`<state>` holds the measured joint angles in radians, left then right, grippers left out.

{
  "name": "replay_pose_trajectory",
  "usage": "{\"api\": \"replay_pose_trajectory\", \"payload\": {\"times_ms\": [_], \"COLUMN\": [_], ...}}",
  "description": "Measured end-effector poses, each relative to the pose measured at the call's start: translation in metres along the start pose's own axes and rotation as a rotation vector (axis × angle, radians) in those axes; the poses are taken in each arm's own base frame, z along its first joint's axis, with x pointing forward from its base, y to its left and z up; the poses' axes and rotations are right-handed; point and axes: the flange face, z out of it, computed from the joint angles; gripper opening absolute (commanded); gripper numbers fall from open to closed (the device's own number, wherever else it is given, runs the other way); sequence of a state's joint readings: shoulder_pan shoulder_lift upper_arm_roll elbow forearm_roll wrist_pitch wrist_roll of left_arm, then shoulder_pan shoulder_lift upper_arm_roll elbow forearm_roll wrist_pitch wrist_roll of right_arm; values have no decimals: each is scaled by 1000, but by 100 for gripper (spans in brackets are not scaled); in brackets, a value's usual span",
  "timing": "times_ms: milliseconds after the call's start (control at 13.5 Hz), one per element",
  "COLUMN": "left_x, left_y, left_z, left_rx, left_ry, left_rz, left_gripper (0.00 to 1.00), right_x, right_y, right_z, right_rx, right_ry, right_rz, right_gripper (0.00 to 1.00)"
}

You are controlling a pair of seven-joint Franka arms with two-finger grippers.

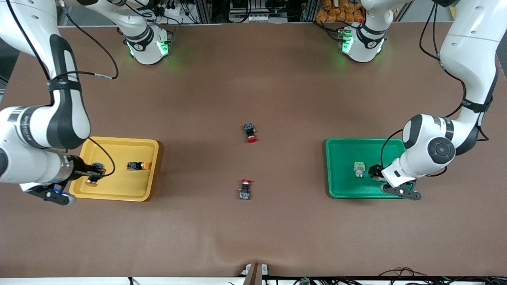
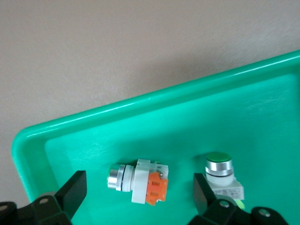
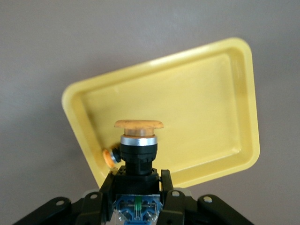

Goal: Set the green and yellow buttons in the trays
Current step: 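Lower both held buttons into their trays, green and yellow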

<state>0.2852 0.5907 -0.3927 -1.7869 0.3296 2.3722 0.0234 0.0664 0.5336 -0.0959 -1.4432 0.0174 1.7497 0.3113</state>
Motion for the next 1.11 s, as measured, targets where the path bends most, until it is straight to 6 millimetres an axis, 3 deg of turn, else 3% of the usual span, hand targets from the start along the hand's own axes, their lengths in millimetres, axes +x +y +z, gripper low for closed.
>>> {"api": "replay_pose_trajectory", "payload": {"times_ms": [74, 148, 370, 667, 963, 1111], "left_x": [4, 8, 21, 33, 37, 37], "left_y": [4, 6, 16, 22, 35, 36], "left_z": [-17, -34, -84, -127, -154, -161], "left_rx": [9, 19, 35, 38, 40, 45], "left_ry": [8, 4, -31, -59, -60, -55], "left_rz": [8, 12, 25, 27, 42, 43], "left_gripper": [100, 100, 100, 100, 100, 100], "right_x": [0, 2, 5, 0, -30, -53], "right_y": [9, 19, 39, 36, 36, 31], "right_z": [12, 22, 28, 18, 36, 36], "right_rx": [-5, -7, -1, 19, 44, 51], "right_ry": [-24, -43, -56, 0, 69, 94], "right_rz": [-1, -13, -40, -119, -145, -165], "right_gripper": [92, 100, 100, 100, 100, 100]}}
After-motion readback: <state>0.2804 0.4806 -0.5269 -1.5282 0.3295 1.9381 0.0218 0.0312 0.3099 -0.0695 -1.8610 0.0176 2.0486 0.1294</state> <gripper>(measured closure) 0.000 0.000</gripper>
